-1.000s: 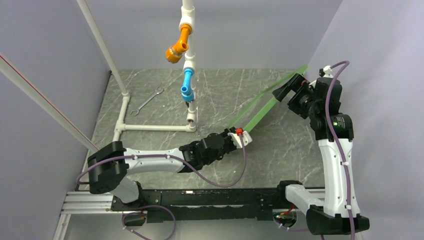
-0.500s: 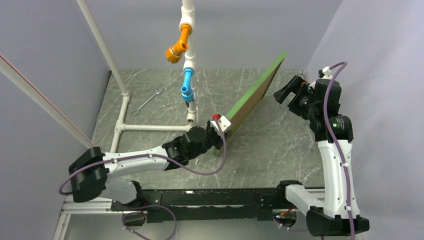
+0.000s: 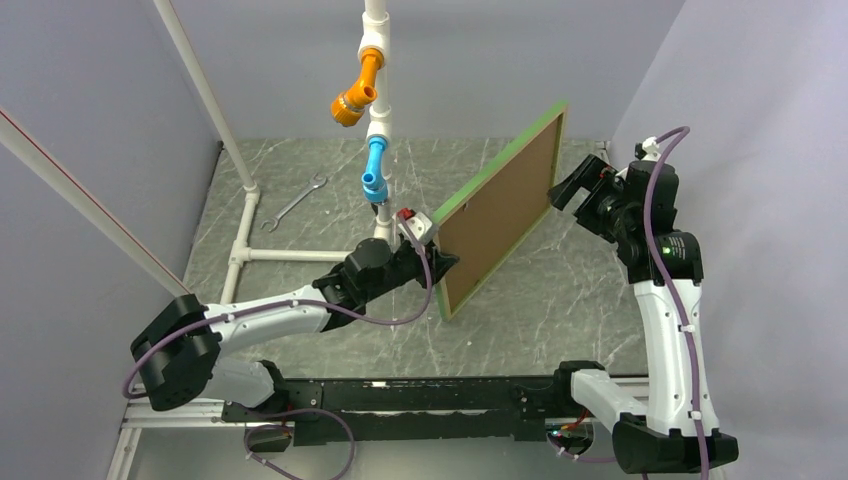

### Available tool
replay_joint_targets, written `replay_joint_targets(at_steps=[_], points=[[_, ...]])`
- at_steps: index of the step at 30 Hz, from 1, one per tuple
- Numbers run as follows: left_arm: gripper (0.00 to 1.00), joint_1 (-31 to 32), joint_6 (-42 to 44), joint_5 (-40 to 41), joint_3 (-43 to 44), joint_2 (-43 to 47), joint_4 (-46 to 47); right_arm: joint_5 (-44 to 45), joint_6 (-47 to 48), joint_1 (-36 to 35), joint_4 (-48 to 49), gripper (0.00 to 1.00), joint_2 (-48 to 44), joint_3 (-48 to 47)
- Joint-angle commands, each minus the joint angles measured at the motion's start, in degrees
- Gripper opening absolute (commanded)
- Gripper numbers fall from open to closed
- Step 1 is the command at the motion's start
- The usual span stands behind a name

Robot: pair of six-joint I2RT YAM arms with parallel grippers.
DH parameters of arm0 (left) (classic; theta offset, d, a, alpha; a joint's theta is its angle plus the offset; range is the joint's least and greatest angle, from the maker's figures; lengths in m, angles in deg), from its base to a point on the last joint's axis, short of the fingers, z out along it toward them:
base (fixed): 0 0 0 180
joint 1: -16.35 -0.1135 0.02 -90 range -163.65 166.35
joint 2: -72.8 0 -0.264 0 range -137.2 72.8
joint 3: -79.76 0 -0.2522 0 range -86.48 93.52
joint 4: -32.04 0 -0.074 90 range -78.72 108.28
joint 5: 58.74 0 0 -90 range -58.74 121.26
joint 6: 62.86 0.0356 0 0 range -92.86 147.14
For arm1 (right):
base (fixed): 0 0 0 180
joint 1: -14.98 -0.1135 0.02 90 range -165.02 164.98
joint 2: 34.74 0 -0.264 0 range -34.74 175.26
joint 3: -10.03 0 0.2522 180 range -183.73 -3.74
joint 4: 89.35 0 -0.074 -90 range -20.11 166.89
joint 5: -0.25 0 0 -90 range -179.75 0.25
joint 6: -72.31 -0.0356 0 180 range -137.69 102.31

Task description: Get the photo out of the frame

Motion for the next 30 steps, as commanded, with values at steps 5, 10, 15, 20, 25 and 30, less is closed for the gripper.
replay_joint_targets(at_steps=[5,10,15,20,25,30], points=[[0.00,-4.05,-15.26,-20.37,-1.89,-3.22,9.25,0.91,0.75,0.14,1.89,0.96,-0.76,1.13],[0.00,-6.15,-21.38,-24.71,-1.30,-6.87,11.64,1.14,0.85,0.17,1.97,0.96,-0.73,1.60],[0.00,-6.50,-27.46,-25.39,-0.93,-11.05,12.97,1.10,0.94,0.18,2.25,0.96,-0.51,2.21],[0.00,-7.06,-37.15,-26.37,-0.35,-16.09,13.38,1.14,1.20,0.15,2.21,0.96,-0.34,2.50],[0.00,-6.71,-46.60,-22.34,-4.56,-18.99,21.75,1.24,1.29,0.18,2.75,0.96,-0.20,3.00],[0.00,-6.62,-50.35,-22.58,-3.46,-22.40,22.82,1.11,1.38,0.22,2.85,0.96,0.21,3.29]])
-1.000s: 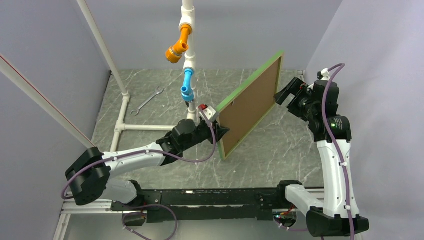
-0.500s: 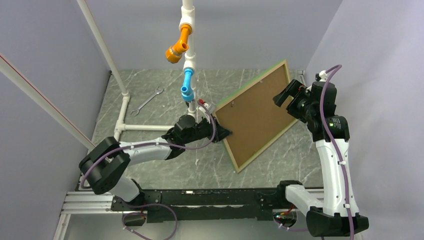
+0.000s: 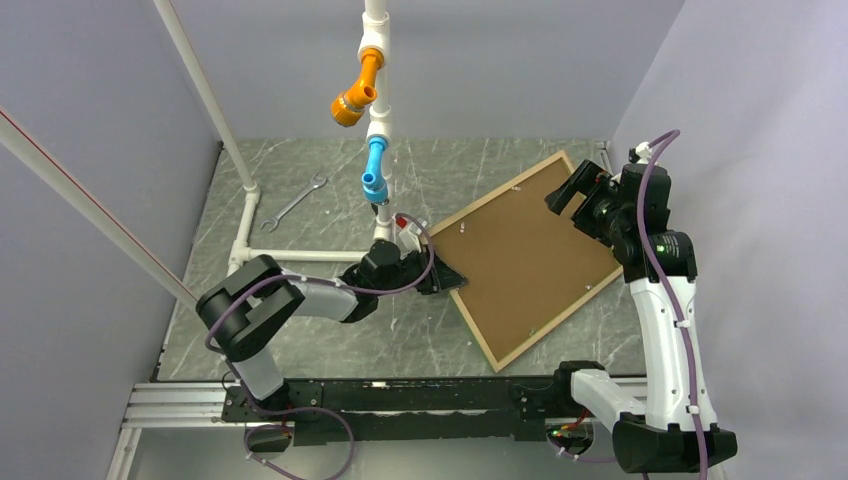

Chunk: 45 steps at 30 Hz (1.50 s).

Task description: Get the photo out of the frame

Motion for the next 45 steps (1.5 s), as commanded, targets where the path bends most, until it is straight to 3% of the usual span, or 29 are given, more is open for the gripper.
replay_joint_targets(at_steps=[1,9,14,25,36,45], points=[[0.00,1.02,-5.77,-3.36,1.22,-2.89,4.60,0.78,1.01,0.15,2.45,0.96,0.07,0.37],[0.00,1.36,-14.30,-2.97,-0.21,-10.38,12.12,0.47,1.12,0.16,3.20,0.96,0.12,1.29],[0.00,1.30,-12.52,-0.96,0.25,-11.84,7.59,0.16,1.31,0.16,3.49,0.95,0.45,1.69],[0.00,1.32,-20.28,1.25,0.03,-15.23,3.51,0.36,1.38,0.16,4.35,0.95,0.12,3.56],[0.20,1.36,-27.06,0.63,-2.58,-19.53,11.66,0.65,1.26,0.14,4.54,0.95,-0.34,4.35],[0.47,1.18,-29.96,2.94,-6.47,-20.64,19.54,0.61,0.85,0.19,4.81,0.95,-0.70,4.79]])
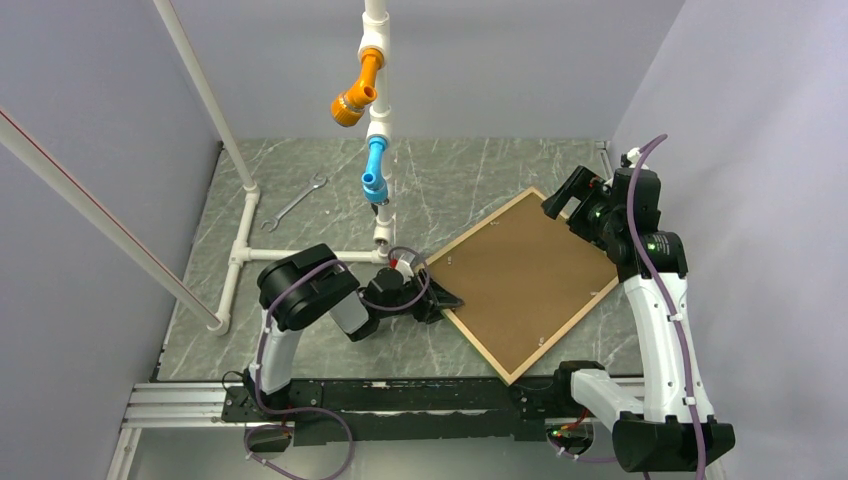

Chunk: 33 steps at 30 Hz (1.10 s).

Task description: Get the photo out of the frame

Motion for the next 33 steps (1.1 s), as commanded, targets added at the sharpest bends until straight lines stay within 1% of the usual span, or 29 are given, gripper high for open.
replay_joint_targets(at_steps=[1,2,5,6,7,8,9,10,14,18,20,22,23,25,27,28,32,33], points=[[0.58,0.28,-0.42,2.16,-1.74,-0.39,4.15,0.61,0.31,0.21,2.27,0.95,-1.01,0.47],[0.63,0.29,-0.45,2.51,-2.16,-0.32,4.65,0.50,0.34,0.21,2.31,0.95,-1.06,0.52],[0.67,0.36,-0.65,3.32,-3.56,0.15,6.47,0.50,0.20,0.13,2.44,0.95,-1.22,0.58],[0.71,0.37,-0.83,3.34,-3.79,0.45,6.25,0.58,0.18,0.13,2.44,0.95,-1.25,0.63],[0.76,0.44,-0.91,3.34,-3.99,0.77,5.69,0.50,0.17,0.11,2.44,0.95,-1.19,0.65],[0.86,0.47,-0.97,3.42,-4.22,1.23,5.21,0.45,0.15,0.11,2.51,0.95,-1.23,0.72],[0.94,0.56,-0.98,3.68,-4.47,1.72,4.57,0.41,0.11,0.10,2.60,0.95,-1.24,0.80],[0.98,0.65,-0.98,3.91,-4.81,2.68,3.67,0.39,0.08,0.14,2.68,0.95,-1.35,0.91],[0.99,1.18,-0.76,5.10,-5.53,6.59,-2.61,0.41,-0.01,0.18,2.89,0.95,-1.24,1.24],[0.99,1.29,-0.19,4.64,-3.69,10.55,-15.17,0.22,-0.13,0.10,3.22,0.95,-1.29,1.60],[1.00,1.67,1.02,5.73,-3.19,12.59,-20.13,0.19,-0.09,0.14,3.24,0.95,-1.27,1.74],[1.00,2.36,3.17,7.94,-1.61,15.72,-28.54,0.30,-0.01,0.13,3.28,0.95,-1.37,1.84],[0.99,2.84,4.18,9.56,-0.36,17.55,-34.45,0.28,0.00,0.07,3.24,0.95,-1.45,1.96],[0.99,4.02,5.60,13.73,3.95,21.06,-48.26,0.28,0.00,0.14,3.28,0.95,-1.57,2.05],[0.99,4.44,6.63,16.07,10.12,21.65,-62.49,0.28,-0.01,0.15,3.37,0.95,-1.56,2.14],[0.99,4.45,7.77,16.64,12.86,21.31,-68.01,0.20,0.00,0.11,3.41,0.95,-1.64,2.14],[0.99,4.89,7.39,18.36,14.95,22.11,-73.87,-0.09,-0.01,0.13,3.46,0.95,-1.67,2.32],[0.99,4.95,7.40,19.71,16.09,22.07,-76.51,-0.02,0.06,0.09,3.30,0.95,-1.76,2.28]])
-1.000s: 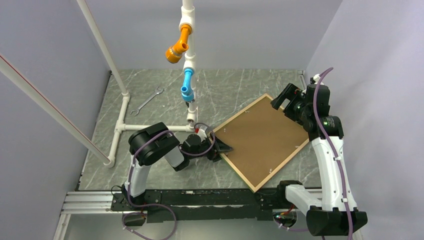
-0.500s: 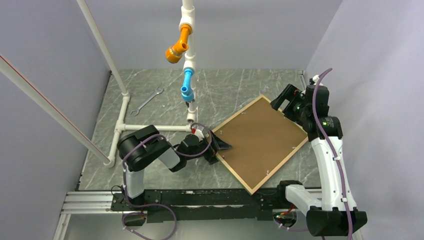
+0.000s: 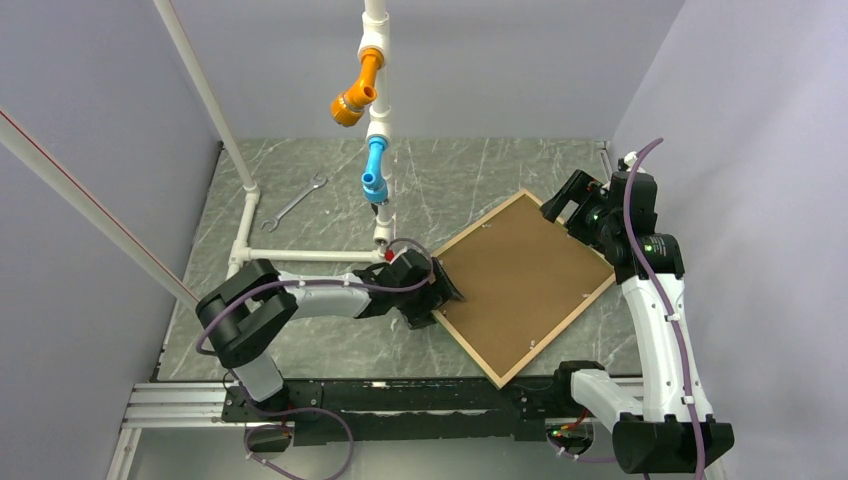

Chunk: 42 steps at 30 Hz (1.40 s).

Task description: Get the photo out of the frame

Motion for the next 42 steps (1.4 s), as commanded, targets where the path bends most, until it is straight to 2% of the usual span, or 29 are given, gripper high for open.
replay_joint_targets(at_steps=[1,6,8,11,13,16,20,23,25,27,29,31,33,35,37,40,42], points=[[0.99,0.34,2.76,6.73,3.93,1.58,-22.49,0.15,0.18,0.13,2.26,0.95,-1.49,-0.06],[1.00,0.87,7.14,8.84,12.05,-0.58,-35.58,0.36,0.42,0.09,2.14,0.95,-1.83,-0.28],[0.99,2.68,9.40,14.07,12.71,1.48,-38.60,0.04,0.56,0.09,2.23,0.95,-1.66,-0.35],[0.99,5.64,13.22,27.11,11.96,6.82,-44.00,0.47,1.19,0.15,1.89,0.95,-1.64,-0.41],[0.99,6.38,15.35,35.90,9.51,12.20,-46.49,0.53,1.50,0.17,2.58,0.95,-2.01,0.47],[0.99,6.54,22.05,42.90,2.17,21.48,-44.04,-1.01,1.88,0.12,4.51,0.95,-2.07,2.66],[0.99,4.76,29.41,44.97,-8.09,36.20,-40.01,-3.03,2.06,0.09,6.14,0.95,-0.78,4.81],[0.99,-2.58,40.17,35.46,-14.48,47.76,-32.97,-4.15,1.79,-0.08,7.85,0.95,-0.54,6.28],[0.99,-8.22,43.72,30.04,-16.87,53.63,-30.35,-5.36,1.36,-0.10,9.17,0.95,-0.49,7.21],[0.99,-15.57,46.32,24.27,-17.31,56.55,-28.76,-6.17,0.95,-2.03,10.13,0.95,-0.20,7.89],[0.99,-23.02,47.64,13.47,-17.51,56.69,-25.04,-6.19,0.84,-2.96,10.71,0.95,0.41,8.27],[0.98,-31.81,46.98,0.17,-18.46,53.97,-18.87,-6.24,0.79,-3.45,11.05,0.95,0.73,8.54],[0.92,-39.90,44.36,-11.47,-18.93,48.86,-11.19,-6.50,0.74,-3.72,11.38,0.95,0.72,8.99],[0.89,-45.56,40.26,-21.00,-18.73,42.87,-2.52,-6.59,0.73,-3.94,11.65,0.95,0.42,9.47],[0.90,-48.17,37.21,-27.12,-15.97,35.98,4.24,-6.56,0.81,-3.95,11.71,0.95,0.15,9.88],[0.90,-50.46,32.60,-31.45,-10.87,25.03,11.59,-6.72,0.83,-4.06,11.89,0.95,0.05,10.17],[0.87,-52.06,27.16,-35.58,-9.27,17.83,25.12,-6.77,0.92,-4.06,11.81,0.95,0.13,9.94]])
